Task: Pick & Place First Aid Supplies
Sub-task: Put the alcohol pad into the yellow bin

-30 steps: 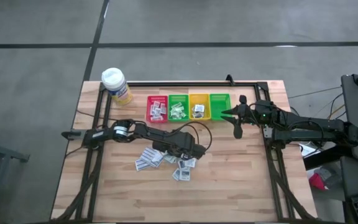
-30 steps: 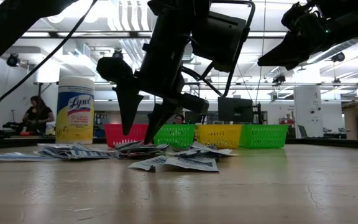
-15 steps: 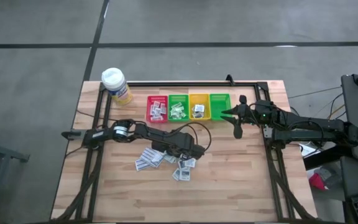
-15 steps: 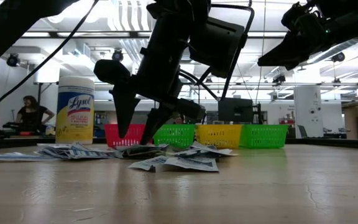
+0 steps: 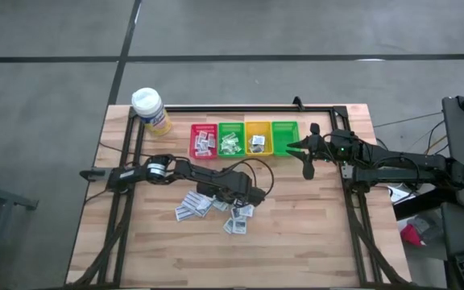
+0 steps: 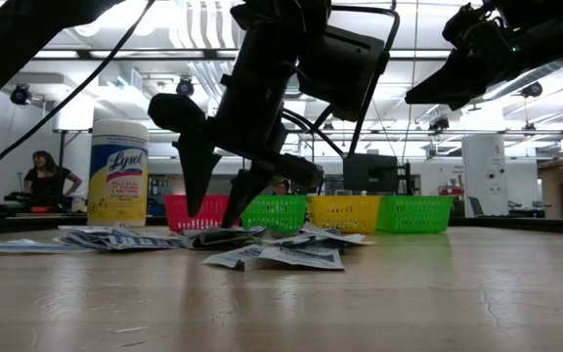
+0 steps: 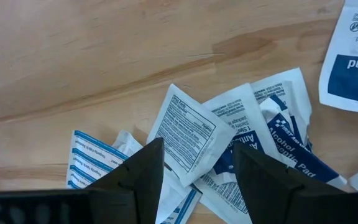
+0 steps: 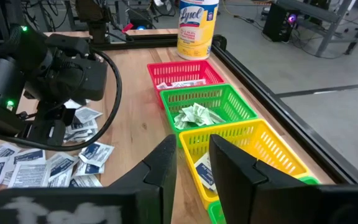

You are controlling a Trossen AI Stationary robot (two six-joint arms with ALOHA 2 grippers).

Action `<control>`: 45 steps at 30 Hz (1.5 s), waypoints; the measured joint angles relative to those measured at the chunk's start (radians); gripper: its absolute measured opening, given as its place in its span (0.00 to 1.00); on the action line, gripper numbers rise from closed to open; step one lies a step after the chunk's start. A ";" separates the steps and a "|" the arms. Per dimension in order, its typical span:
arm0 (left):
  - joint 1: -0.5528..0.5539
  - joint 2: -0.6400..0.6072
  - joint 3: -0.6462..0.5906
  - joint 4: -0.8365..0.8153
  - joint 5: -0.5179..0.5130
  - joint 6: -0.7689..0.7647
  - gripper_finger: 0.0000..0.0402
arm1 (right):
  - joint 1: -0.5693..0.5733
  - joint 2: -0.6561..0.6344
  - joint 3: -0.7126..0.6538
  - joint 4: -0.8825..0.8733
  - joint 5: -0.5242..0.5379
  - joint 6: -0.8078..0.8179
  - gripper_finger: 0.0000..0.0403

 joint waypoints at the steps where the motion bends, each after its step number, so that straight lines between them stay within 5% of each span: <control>1: 0.000 0.000 0.000 0.001 0.000 0.000 0.47 | 0.000 0.000 0.000 0.000 0.000 0.000 0.24; 25: 0.006 0.000 -0.018 0.017 -0.008 -0.001 0.47 | 0.000 0.001 0.000 0.000 0.000 0.003 0.21; 45: 0.007 0.000 -0.020 0.011 -0.021 0.015 0.27 | 0.000 0.000 0.000 0.000 0.000 0.003 0.24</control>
